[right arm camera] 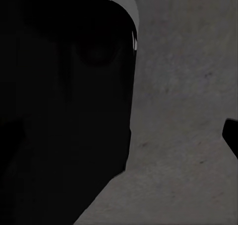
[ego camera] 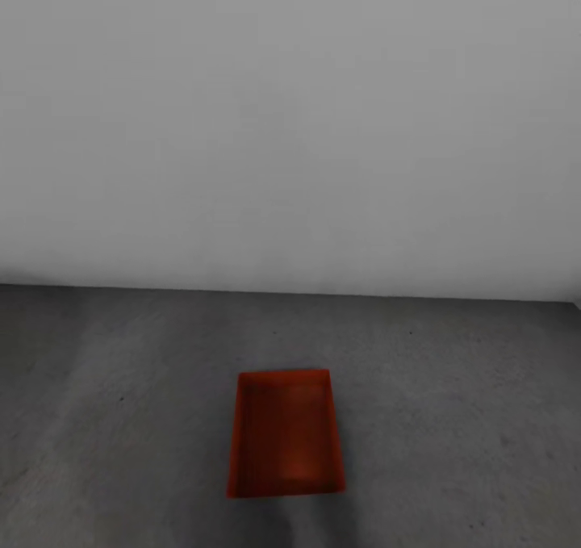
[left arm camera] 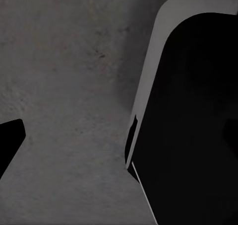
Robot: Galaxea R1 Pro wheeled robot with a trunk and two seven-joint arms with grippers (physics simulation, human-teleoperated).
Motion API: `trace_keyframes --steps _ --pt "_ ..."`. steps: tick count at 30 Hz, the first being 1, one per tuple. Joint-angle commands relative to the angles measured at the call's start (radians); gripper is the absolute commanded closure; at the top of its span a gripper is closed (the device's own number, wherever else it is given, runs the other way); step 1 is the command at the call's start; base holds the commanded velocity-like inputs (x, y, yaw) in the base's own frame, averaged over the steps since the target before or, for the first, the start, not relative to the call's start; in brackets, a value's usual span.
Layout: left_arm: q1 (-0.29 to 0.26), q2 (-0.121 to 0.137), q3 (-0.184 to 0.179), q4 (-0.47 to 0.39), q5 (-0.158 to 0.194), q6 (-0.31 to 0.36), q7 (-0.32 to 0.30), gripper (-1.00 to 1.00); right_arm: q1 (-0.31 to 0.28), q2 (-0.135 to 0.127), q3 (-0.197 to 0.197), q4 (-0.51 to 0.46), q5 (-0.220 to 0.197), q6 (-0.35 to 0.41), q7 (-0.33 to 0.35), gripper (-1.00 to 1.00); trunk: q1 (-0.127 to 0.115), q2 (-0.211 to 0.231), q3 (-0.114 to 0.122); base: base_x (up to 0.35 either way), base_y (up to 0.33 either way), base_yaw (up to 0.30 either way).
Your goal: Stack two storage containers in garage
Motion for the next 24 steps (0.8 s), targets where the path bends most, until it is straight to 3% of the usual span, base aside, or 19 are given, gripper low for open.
trace_keyframes --steps 1,24 --pt "0.000 0.000 0.005 0.001 0.005 -0.004 0.000 -1.00 0.000 0.001 0.009 0.003 -0.009 -0.011 -0.001 -1.00 0.000 0.000 0.001 0.000 0.000 0.000" --pt "0.000 0.000 0.005 0.001 0.005 -0.004 0.000 -1.00 0.001 0.002 0.009 0.003 -0.009 -0.012 -0.002 -1.00 0.000 0.000 0.039 0.000 0.000 0.000"
